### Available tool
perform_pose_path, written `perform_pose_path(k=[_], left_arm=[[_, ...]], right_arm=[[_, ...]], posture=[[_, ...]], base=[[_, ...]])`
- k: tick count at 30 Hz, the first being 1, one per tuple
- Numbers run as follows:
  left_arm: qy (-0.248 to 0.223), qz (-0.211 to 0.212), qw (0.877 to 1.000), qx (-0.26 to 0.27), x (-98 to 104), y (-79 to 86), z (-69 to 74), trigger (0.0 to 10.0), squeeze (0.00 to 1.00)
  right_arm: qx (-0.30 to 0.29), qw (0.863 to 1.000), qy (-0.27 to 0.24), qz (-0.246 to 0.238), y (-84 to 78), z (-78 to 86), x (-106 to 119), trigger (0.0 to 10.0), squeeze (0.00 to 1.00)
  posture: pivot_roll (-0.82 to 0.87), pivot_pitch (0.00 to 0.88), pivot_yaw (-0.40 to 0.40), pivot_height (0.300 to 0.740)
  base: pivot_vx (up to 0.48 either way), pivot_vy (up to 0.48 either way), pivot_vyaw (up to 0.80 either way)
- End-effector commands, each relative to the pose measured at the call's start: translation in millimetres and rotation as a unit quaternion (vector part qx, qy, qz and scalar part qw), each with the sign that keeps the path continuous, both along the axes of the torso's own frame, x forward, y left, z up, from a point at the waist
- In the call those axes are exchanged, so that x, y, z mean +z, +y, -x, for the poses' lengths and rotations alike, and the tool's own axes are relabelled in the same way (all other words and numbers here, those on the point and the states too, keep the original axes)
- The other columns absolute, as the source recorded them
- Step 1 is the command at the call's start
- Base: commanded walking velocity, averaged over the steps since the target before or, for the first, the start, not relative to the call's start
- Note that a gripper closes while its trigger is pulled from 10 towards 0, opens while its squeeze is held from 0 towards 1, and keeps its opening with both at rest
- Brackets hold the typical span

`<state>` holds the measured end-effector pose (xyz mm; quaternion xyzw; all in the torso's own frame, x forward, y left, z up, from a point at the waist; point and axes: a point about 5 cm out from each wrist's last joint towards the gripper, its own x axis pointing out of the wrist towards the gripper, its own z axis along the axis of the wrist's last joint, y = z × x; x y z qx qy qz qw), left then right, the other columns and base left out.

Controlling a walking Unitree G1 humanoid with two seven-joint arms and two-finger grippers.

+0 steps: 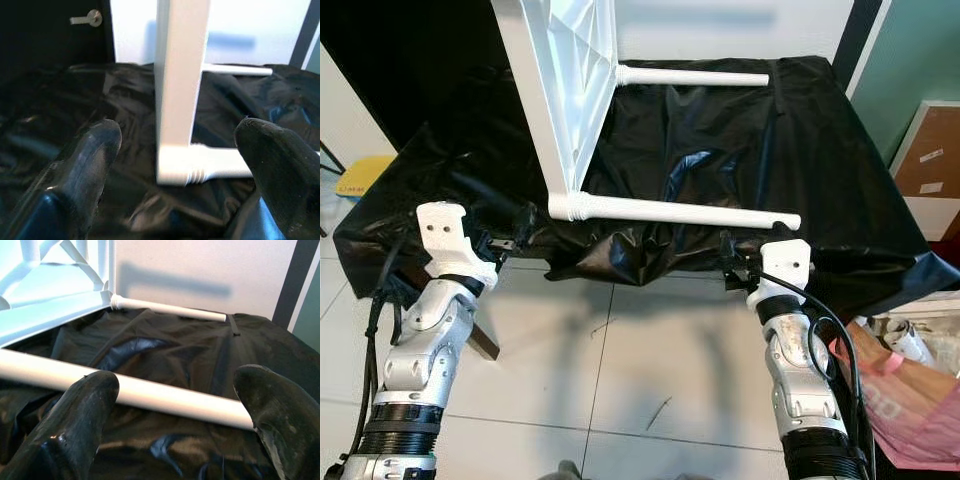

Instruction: Building children table

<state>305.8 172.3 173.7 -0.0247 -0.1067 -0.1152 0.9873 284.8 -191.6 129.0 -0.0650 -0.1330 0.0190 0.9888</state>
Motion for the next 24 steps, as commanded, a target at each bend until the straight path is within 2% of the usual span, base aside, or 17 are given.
perform_pose_path(k=[1, 12, 17, 24], left_arm=[[0.000, -0.006, 1.000, -0.018, 0.6, -0.9, 1.6, 10.0, 0.00], [-0.005, -0.006, 1.000, -0.017, 1.0, 0.0, 4.9, 10.0, 0.00], [-0.010, 0.003, 1.000, -0.027, 0.9, -1.0, 8.0, 10.0, 0.00], [0.001, -0.017, 0.999, -0.035, -2.1, 3.2, 10.5, 10.0, 0.00]], right_arm=[[0.001, 1.000, 0.002, -0.003, -1.0, 1.1, 0.2, 10.0, 0.00], [0.006, 1.000, 0.005, 0.000, -1.2, 2.3, -0.9, 10.0, 0.00], [0.006, 1.000, 0.007, 0.001, -1.7, 3.2, -1.4, 10.0, 0.00], [0.004, 1.000, 0.011, 0.005, -5.0, 7.0, -2.9, 10.0, 0.00]], posture=[[-0.07, 0.038, 0.016, 0.740], [-0.07, 0.038, 0.012, 0.740], [-0.07, 0.041, 0.014, 0.740], [-0.07, 0.055, 0.019, 0.740]], base=[[0.300, 0.000, 0.00], [0.287, 0.000, 0.00], [0.000, 0.000, 0.00], [0.000, 0.000, 0.00]])
